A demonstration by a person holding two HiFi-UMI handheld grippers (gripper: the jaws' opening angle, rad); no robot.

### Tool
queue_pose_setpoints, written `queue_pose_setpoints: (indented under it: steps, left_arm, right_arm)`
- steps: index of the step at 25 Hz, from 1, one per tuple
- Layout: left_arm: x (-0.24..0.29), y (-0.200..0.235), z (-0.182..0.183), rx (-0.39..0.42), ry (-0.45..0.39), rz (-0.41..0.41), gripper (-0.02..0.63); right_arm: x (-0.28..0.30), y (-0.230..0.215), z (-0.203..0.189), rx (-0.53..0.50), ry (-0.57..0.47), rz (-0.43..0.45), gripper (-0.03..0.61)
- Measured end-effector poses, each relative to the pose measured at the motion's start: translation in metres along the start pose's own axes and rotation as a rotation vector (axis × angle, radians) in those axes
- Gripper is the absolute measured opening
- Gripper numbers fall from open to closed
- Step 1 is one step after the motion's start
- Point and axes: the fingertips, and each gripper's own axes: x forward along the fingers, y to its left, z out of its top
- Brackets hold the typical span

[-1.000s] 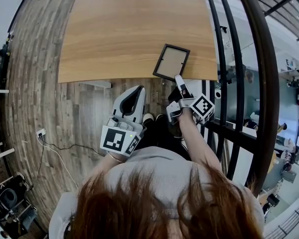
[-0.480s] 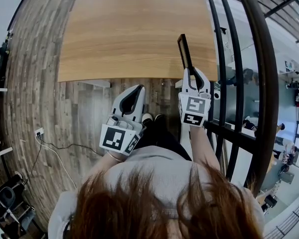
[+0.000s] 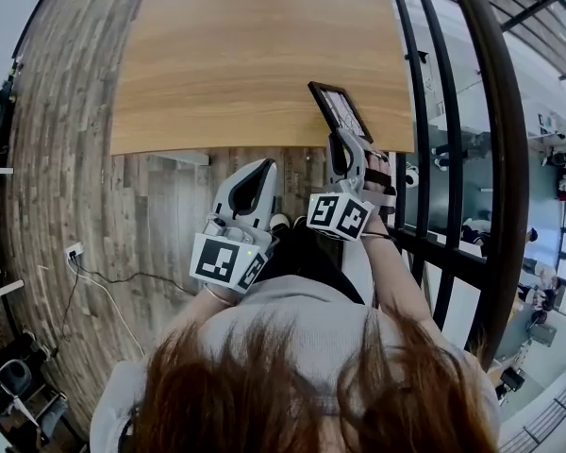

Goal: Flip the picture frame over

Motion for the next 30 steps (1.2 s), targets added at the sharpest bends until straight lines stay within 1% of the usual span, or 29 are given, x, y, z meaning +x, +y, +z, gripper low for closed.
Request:
queue_pose_setpoints:
  steps: [6,8,12,14,21,25,30]
  left_arm:
    - [0.001,0.002,-0.002,-0.007,0.002,-0.007,0.006]
    - [0.002,0.003,-0.003,-0.012,0.003,-0.008,0.006]
    - [0.005,0.001,-0.004,-0.017,0.004,-0.016,0.006]
    - [0.005,0.000,-0.005,-0.017,0.005,-0.018,0.006]
    - [0.005,0.002,-0.008,-0.019,0.013,-0.012,0.006]
    - [0.004,0.002,-0.009,-0.016,0.019,-0.007,0.006]
    - [0.003,0.003,-0.009,-0.016,0.020,-0.005,0.006]
  right_arm:
    - [0.000,0.050,0.012,-0.253,-0.015,0.074,0.086]
    - [0.002,0.064,0.011,-0.297,-0.024,0.093,0.086]
    - [0.007,0.083,0.004,-0.326,-0.026,0.098,0.087]
    - [0.010,0.091,0.001,-0.316,-0.030,0.099,0.087]
    - [0.018,0.103,0.002,-0.188,-0.053,0.059,0.091]
    - [0.020,0.109,0.001,-0.122,-0.073,0.058,0.097]
    - [0.023,0.116,-0.002,-0.073,-0.098,0.057,0.104]
